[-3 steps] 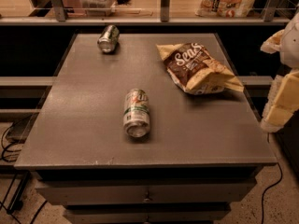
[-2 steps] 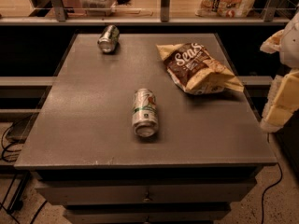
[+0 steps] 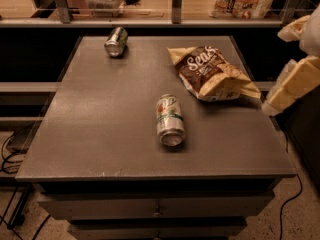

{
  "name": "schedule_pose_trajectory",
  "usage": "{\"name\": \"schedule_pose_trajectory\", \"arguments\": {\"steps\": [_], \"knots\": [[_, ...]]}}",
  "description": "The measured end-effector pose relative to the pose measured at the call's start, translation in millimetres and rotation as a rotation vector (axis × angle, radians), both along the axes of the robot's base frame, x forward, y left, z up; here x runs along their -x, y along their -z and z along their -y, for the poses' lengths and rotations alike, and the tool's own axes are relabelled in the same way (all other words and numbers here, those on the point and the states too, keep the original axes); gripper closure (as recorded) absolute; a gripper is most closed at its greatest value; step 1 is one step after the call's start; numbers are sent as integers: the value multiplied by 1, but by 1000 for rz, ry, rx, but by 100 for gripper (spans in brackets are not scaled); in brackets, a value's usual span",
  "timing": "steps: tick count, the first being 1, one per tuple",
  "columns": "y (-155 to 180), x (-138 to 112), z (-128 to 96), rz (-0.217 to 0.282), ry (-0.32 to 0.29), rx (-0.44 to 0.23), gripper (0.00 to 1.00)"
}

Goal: Pick green can

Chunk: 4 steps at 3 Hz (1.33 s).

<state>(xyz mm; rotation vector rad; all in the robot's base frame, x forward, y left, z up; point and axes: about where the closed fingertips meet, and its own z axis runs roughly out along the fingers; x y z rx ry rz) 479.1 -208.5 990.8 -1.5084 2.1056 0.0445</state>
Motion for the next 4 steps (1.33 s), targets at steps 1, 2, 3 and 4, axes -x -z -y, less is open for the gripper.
{"name": "schedule_pose_trajectory", "arguments": {"steps": [1,2,3,4], "knots": [[-6,-32,-27,66,-30,-127,0],[-4,-59,-65,72,-84,-195,0],[-3,-61,-69,70,-90,-198,0],[-3,-69,-82,86,-74,-236,0]]}}
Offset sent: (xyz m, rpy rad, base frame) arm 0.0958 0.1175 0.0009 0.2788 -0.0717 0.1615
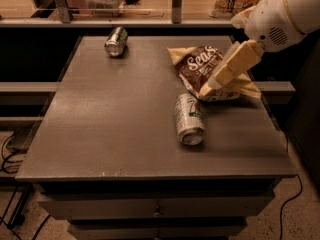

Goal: Pick green can

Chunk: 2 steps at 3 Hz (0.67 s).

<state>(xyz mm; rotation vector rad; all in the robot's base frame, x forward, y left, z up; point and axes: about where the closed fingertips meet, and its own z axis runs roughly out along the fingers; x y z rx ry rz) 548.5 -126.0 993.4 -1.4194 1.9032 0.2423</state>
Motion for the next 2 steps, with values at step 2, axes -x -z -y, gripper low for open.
{"name": "schedule_pose_trajectory", "arguments": {"steps": [2], "knots": [[-2,-53,-77,44,106,-124,0]]}}
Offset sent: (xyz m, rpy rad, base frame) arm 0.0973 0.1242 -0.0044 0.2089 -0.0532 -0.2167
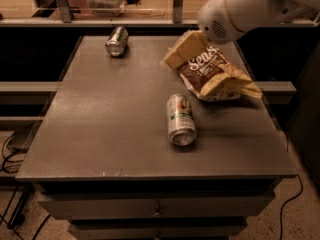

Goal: Pick green can

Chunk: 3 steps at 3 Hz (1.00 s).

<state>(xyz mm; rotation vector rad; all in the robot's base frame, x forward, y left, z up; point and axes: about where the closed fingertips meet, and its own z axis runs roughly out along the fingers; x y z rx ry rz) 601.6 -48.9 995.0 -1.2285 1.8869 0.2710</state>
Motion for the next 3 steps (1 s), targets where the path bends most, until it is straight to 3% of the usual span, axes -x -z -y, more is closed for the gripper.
{"name": "schedule_pose_trajectory", "arguments": {"steps": [2,3], "knots": [[17,-64,-67,-14,105,-76,0],[30,-94,-98,-49,122,-129,0]]}}
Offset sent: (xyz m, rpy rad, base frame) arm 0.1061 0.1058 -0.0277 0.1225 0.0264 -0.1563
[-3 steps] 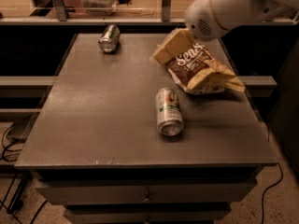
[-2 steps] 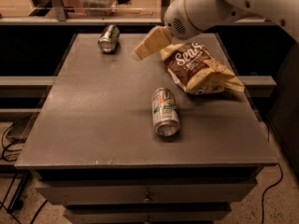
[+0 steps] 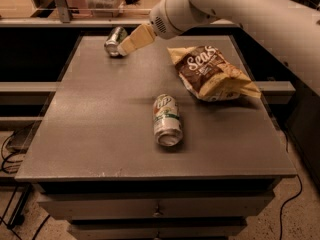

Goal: Pick green can

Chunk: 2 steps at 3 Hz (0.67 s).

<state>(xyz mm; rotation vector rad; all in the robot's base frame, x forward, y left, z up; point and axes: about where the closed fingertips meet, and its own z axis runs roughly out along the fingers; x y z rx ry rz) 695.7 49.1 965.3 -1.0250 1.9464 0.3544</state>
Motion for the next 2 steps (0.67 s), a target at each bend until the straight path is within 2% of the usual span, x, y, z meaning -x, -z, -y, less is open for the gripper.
{"name": "schedule_pose_trajectory", "arguments": {"steps": [1,2], "knots": [[0,0,0,0,0,0,0],[9,-17,-8,-5,40,-42,0]]}}
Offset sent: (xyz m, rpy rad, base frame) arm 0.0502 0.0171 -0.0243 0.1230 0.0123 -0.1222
